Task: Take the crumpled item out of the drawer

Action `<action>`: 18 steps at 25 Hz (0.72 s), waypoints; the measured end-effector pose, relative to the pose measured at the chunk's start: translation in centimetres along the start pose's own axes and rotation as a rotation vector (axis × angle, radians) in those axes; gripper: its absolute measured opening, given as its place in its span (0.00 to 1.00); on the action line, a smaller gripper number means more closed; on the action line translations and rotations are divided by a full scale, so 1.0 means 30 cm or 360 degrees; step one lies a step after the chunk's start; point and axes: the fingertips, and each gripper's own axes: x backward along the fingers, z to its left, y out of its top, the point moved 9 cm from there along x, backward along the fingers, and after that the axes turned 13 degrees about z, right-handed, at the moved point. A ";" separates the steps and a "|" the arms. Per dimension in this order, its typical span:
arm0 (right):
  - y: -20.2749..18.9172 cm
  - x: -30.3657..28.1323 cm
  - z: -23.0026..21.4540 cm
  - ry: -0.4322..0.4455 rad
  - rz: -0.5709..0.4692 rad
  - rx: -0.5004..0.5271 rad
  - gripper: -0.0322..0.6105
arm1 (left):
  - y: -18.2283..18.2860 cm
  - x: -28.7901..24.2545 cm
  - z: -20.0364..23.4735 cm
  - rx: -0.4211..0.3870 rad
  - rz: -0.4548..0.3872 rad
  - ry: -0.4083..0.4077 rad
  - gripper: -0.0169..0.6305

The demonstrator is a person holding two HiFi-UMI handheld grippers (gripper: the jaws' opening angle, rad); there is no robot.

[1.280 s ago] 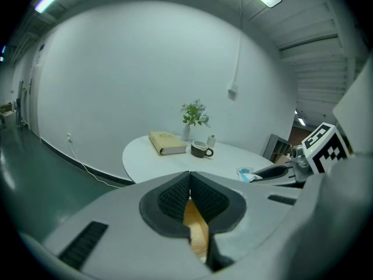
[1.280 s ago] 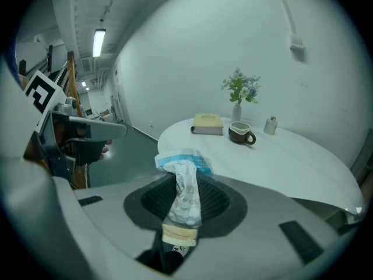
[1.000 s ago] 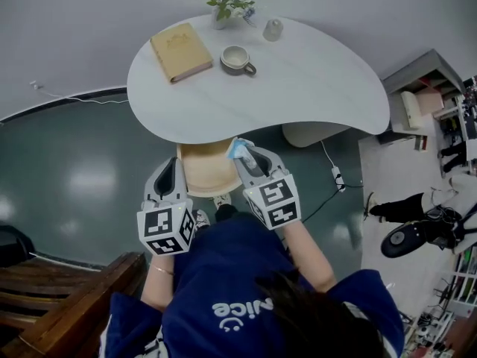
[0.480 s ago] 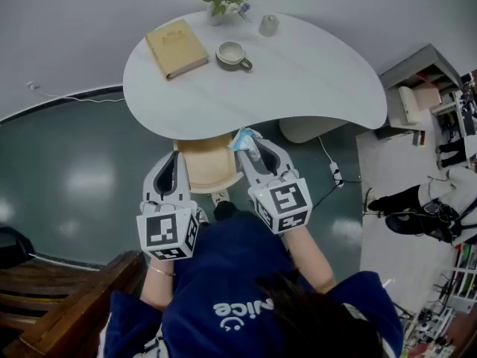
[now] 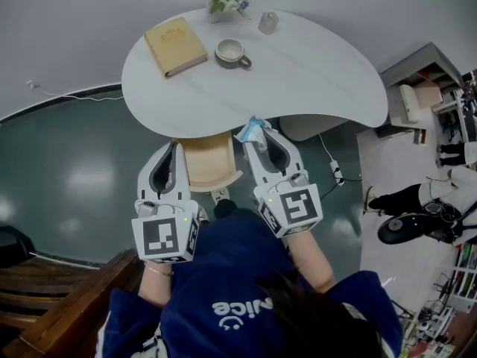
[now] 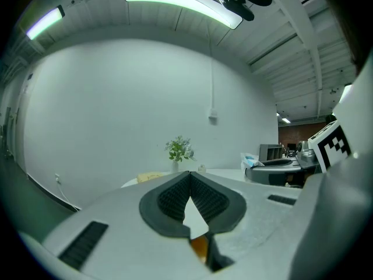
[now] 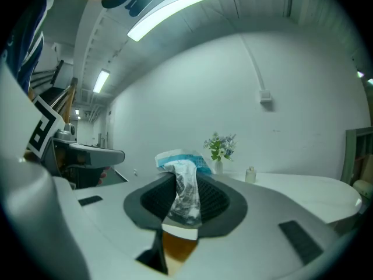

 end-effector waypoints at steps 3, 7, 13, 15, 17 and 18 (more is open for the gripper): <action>0.010 0.001 -0.005 0.0000 -0.0046 -0.0008 0.22 | 0.006 -0.004 0.000 -0.0008 -0.0004 0.0001 0.03; 0.013 -0.001 -0.006 0.0001 -0.0070 0.0001 0.21 | 0.005 -0.007 0.002 -0.0018 0.0003 0.0005 0.03; 0.015 -0.012 0.004 0.0002 -0.0069 0.0030 0.21 | -0.004 -0.016 0.006 -0.0079 0.0021 0.0026 0.03; 0.017 -0.014 0.008 0.0005 -0.0070 0.0038 0.21 | -0.005 -0.016 0.006 -0.0073 0.0024 0.0017 0.03; 0.015 -0.010 0.011 0.0007 -0.0070 0.0038 0.21 | -0.007 -0.011 0.002 -0.0072 0.0015 0.0010 0.03; 0.013 -0.008 0.013 0.0007 -0.0070 0.0038 0.21 | -0.008 -0.008 0.000 -0.0075 0.0010 0.0007 0.03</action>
